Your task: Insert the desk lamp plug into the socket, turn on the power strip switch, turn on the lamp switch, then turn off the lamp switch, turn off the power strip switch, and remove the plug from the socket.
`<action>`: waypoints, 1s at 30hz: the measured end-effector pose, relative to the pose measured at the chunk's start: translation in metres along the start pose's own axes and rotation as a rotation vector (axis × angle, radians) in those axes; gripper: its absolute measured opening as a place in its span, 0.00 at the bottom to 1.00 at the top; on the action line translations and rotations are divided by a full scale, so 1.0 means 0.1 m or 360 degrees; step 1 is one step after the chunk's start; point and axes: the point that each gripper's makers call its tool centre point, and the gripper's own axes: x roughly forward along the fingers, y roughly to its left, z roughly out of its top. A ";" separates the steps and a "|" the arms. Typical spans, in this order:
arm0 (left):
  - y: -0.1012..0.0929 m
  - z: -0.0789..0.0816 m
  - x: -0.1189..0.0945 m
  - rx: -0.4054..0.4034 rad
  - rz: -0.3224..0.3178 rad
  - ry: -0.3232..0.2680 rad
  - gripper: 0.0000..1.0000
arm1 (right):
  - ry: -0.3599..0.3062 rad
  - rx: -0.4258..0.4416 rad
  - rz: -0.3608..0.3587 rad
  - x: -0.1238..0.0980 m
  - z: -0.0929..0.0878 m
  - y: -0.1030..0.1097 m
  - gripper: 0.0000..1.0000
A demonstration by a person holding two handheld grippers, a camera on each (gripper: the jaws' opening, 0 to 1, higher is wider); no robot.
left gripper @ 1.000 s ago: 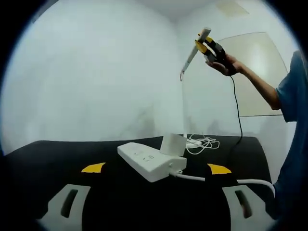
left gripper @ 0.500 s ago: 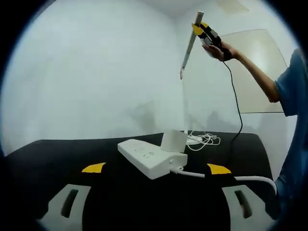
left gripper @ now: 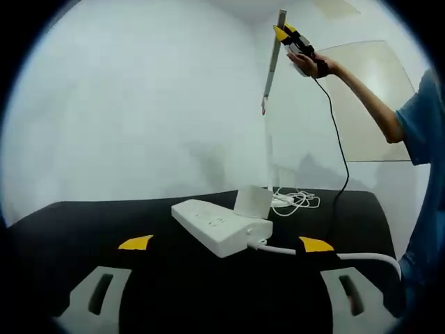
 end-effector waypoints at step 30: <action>0.01 -0.06 0.01 0.0038 0.0039 0.0044 0.79 | 0.0467 -0.0756 -0.0324 -1.15 -0.47 -0.97 0.17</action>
